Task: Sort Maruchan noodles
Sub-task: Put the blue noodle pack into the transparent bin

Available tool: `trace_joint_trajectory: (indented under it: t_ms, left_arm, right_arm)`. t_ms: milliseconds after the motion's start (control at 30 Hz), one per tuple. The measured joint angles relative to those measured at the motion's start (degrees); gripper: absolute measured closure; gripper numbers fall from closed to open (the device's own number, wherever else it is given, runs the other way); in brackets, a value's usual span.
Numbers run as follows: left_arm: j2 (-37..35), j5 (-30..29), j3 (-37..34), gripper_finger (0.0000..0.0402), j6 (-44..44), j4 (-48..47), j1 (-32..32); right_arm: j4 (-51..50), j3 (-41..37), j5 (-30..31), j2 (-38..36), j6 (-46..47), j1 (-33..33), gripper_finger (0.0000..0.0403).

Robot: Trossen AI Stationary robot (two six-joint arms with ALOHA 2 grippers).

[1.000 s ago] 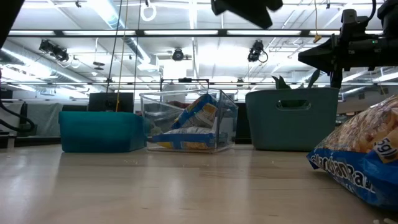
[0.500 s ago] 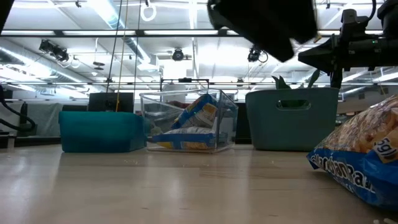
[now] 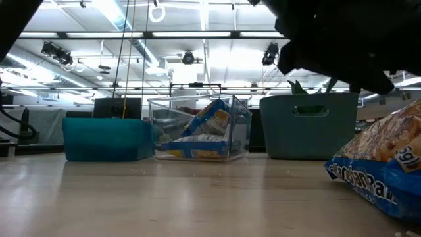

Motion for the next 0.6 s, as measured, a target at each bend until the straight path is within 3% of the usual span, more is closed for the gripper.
trace_joint_trajectory:
  t_ms: [233,600]
  left_arm:
    - [1.5,8.7,0.1,0.0214,1.2,1.7,2.3]
    - [4.2,10.5,0.0,0.0236,3.1,2.3,1.7]
  right_arm:
    - [0.0,0.0,0.0,0.0,0.0,0.0,0.0353]
    - [0.0,0.0,0.1,0.0,0.0,0.0,0.0353]
